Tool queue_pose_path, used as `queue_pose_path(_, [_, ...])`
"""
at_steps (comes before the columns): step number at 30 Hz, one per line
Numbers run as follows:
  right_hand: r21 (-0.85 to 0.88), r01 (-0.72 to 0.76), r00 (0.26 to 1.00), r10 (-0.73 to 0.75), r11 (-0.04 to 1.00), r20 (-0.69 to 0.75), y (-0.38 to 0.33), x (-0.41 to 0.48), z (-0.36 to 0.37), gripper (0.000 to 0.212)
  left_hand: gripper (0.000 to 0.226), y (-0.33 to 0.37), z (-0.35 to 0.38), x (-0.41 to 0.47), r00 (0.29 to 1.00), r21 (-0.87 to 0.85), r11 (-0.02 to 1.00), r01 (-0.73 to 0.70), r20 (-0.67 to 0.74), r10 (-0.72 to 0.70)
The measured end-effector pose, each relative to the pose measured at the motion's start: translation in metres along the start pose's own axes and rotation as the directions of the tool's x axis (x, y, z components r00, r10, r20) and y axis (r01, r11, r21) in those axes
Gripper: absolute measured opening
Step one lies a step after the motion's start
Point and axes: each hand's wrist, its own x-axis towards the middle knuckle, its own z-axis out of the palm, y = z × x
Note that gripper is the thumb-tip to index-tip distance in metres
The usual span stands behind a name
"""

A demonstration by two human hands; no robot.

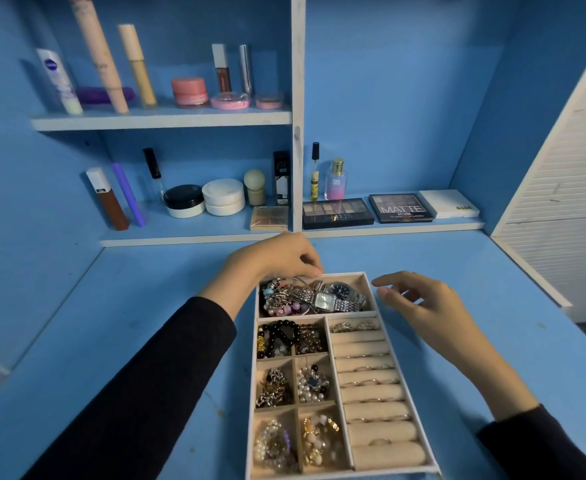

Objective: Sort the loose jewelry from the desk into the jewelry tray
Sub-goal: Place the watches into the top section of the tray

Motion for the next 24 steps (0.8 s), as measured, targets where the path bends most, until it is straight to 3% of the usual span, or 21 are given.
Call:
queue_pose_path(3, [0.031,-0.031,1.000,0.031,0.999,-0.005,-0.001,0.000,-0.002,0.011,0.014,-0.002,0.003,-0.002,1.000,0.027,1.000,-0.005,-0.003,0.005])
queue_pose_path(7, [0.048,-0.092,0.996,0.091,0.995,0.007,0.000,-0.001,-0.002,0.012,0.012,-0.007,0.006,-0.005,0.991,0.161,0.987,0.009,-0.132,0.012])
queue_pose_path(12, [0.239,-0.194,0.978,0.207,0.951,-0.031,0.009,0.001,-0.005,0.015,0.017,-0.031,-0.002,-0.025,0.950,0.186,0.966,0.177,-0.287,-0.119])
queue_pose_path(15, [0.369,-0.221,0.961,0.266,0.903,-0.074,0.012,0.001,-0.002,0.015,0.022,-0.048,-0.003,-0.043,0.878,0.082,0.952,0.295,-0.415,-0.237])
queue_pose_path(19, [0.391,-0.233,0.953,0.288,0.891,-0.089,0.015,-0.002,0.006,0.031,0.021,-0.059,0.007,-0.066,0.778,-0.115,0.914,0.390,-0.490,-0.394])
queue_pose_path(24, [0.550,-0.296,0.948,0.312,0.781,0.066,0.005,-0.006,0.013,0.040,0.026,-0.051,0.027,-0.089,0.718,-0.359,0.869,0.342,-0.496,-0.488])
